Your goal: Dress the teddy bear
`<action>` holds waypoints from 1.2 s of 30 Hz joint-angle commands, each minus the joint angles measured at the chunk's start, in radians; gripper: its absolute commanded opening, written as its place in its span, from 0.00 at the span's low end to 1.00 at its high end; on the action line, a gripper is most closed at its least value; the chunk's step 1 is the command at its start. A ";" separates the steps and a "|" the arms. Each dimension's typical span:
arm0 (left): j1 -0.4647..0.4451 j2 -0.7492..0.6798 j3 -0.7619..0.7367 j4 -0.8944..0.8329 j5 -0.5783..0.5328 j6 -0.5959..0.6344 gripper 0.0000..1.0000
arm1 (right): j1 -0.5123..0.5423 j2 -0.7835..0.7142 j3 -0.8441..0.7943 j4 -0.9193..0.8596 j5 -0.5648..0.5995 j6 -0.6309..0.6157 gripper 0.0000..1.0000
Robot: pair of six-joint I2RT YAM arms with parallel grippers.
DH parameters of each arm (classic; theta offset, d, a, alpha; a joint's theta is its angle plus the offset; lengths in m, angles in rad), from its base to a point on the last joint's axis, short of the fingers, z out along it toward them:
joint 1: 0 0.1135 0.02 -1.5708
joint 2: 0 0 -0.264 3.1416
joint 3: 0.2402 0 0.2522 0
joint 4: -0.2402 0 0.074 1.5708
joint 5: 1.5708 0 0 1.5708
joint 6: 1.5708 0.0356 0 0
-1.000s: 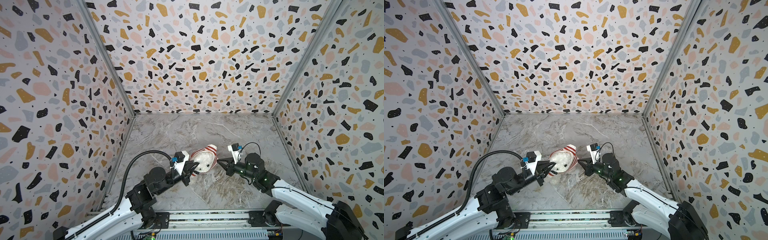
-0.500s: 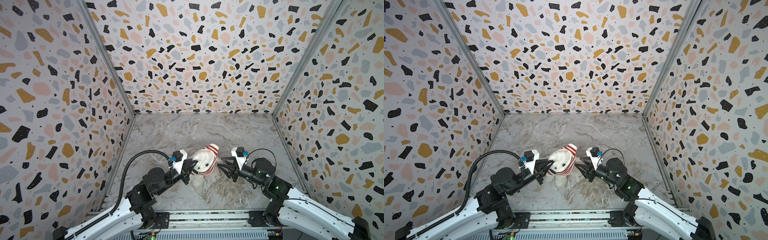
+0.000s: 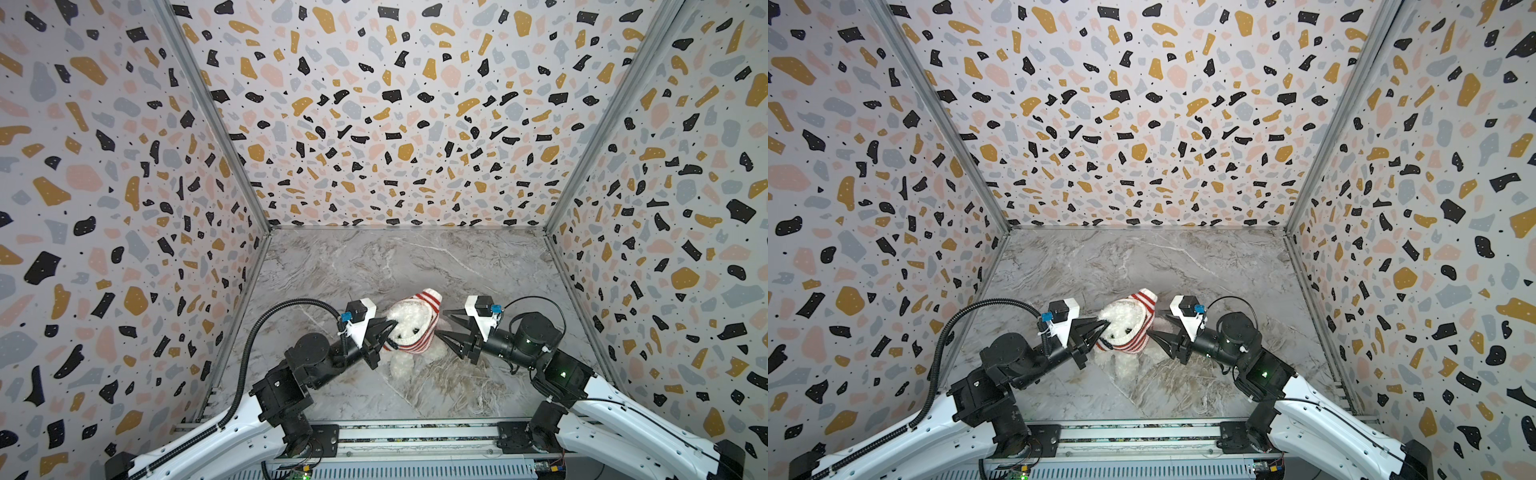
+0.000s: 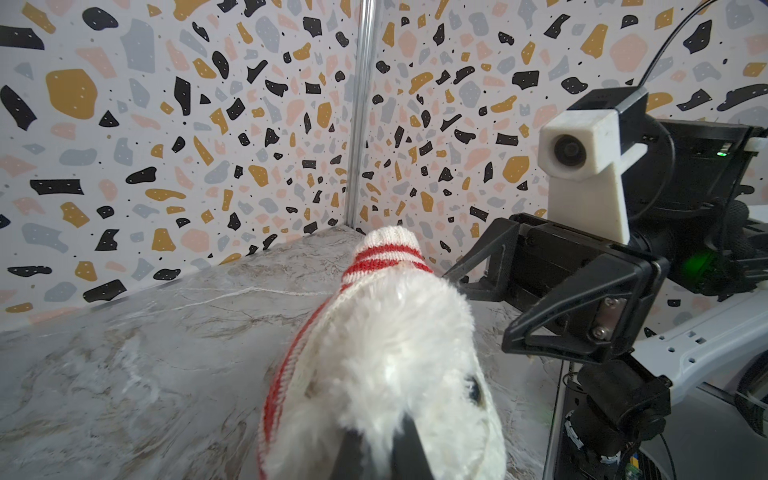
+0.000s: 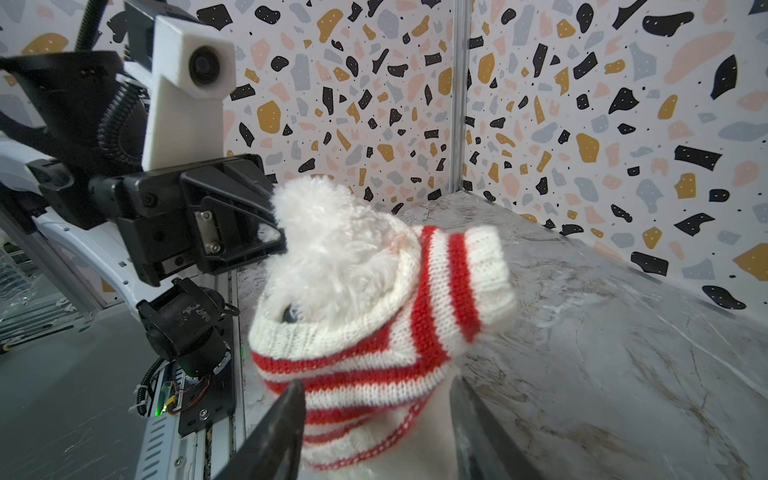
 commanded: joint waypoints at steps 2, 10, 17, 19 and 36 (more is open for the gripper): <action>-0.002 -0.004 0.043 0.079 -0.037 0.012 0.00 | 0.004 0.017 0.045 0.038 0.021 0.003 0.56; -0.002 0.039 0.062 0.070 -0.077 0.027 0.00 | 0.029 0.068 0.091 0.055 0.023 0.011 0.58; -0.003 0.055 0.053 0.119 -0.062 0.010 0.00 | 0.065 0.152 0.128 0.019 0.090 0.000 0.58; -0.002 0.054 0.058 0.119 -0.074 0.004 0.00 | 0.064 0.145 0.114 0.030 0.090 0.011 0.57; -0.004 0.038 0.060 0.124 -0.088 -0.039 0.00 | 0.065 0.174 0.031 0.107 0.090 0.041 0.50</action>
